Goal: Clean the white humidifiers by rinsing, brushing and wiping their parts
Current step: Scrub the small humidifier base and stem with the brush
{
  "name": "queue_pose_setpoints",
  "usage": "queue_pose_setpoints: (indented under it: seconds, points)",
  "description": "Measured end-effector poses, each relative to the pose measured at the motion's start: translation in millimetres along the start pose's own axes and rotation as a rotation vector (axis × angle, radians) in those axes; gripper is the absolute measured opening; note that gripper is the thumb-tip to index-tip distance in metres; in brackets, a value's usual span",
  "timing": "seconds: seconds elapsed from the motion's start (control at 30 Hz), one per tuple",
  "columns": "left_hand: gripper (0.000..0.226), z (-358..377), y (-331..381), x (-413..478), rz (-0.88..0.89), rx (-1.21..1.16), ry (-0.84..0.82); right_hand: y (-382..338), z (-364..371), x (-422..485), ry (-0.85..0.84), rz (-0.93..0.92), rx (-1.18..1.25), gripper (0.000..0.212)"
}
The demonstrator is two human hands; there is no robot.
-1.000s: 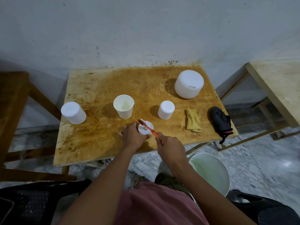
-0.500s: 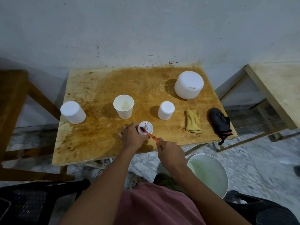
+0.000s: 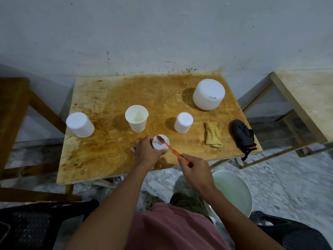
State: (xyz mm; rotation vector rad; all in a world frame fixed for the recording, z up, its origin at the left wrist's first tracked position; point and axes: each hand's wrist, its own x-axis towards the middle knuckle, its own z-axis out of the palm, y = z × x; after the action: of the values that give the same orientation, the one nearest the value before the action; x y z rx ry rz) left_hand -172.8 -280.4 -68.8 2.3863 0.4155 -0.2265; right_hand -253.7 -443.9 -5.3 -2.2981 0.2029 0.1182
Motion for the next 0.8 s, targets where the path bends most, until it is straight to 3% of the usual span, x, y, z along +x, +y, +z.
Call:
queue_pose_setpoints:
  seconds: [0.1,0.23,0.57,0.8]
  points:
    - [0.055,-0.1,-0.7,0.5,0.0,-0.006,0.0,-4.5,5.2,0.7,0.038,0.088,0.186,0.028]
    - [0.057,-0.9,0.2,0.1,-0.002,-0.001,-0.01,-15.0,8.0,9.6,-0.087,0.239,0.299,0.038]
    - [0.055,1.7,-1.9,0.9,0.014,-0.013,0.0,-5.7,10.7,17.0,-0.168,0.401,0.298,0.034]
    - [0.056,-0.5,-4.6,2.8,0.051,0.005,-0.03,8.6,17.2,15.5,-0.158,0.336,0.201,0.049]
